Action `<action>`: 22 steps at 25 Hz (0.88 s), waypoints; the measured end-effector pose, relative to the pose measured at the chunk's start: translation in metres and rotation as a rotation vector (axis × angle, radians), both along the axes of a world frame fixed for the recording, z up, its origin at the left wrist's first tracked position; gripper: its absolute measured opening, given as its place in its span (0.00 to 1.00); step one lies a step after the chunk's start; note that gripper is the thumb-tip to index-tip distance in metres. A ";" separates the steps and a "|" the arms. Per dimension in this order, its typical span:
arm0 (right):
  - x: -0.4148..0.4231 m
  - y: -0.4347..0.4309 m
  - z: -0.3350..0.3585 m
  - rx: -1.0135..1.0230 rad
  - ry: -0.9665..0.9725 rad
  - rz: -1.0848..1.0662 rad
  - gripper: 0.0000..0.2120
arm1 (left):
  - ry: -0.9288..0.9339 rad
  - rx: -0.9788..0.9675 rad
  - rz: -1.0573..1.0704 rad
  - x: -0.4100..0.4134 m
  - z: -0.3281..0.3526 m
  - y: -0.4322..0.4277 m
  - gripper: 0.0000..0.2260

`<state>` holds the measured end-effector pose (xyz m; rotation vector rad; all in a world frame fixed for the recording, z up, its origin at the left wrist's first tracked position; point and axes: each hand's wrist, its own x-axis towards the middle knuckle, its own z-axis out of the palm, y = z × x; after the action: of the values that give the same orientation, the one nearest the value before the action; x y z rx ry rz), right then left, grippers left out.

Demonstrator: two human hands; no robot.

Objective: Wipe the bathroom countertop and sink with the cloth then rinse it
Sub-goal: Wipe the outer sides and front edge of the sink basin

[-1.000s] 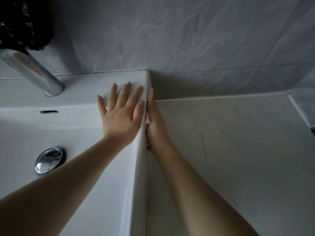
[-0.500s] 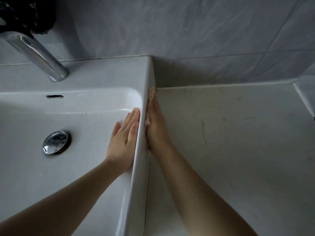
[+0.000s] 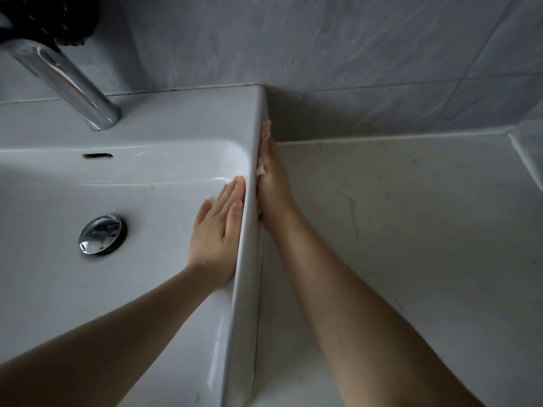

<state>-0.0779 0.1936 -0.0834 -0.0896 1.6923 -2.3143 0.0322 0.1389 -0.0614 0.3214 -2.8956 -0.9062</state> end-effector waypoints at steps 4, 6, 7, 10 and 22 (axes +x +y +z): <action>0.039 0.009 -0.004 -0.016 -0.041 0.018 0.33 | -0.032 -0.044 -0.010 0.000 -0.003 -0.002 0.29; 0.085 0.017 -0.021 -0.054 0.055 -0.022 0.31 | -0.034 -0.045 -0.010 -0.001 -0.004 -0.001 0.28; 0.091 0.020 -0.024 -0.050 0.083 -0.013 0.33 | -0.035 -0.040 -0.008 0.000 -0.003 -0.001 0.28; 0.046 0.012 -0.024 -0.050 -0.131 0.048 0.33 | -0.022 -0.009 0.005 0.000 -0.002 -0.001 0.29; 0.014 0.004 0.016 -0.010 -0.140 -0.045 0.27 | 0.023 -0.005 0.022 -0.001 -0.004 -0.001 0.35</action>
<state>-0.0637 0.1971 -0.0676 0.1067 1.6307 -2.3023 0.0309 0.1380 -0.0655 0.3395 -2.8670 -0.8924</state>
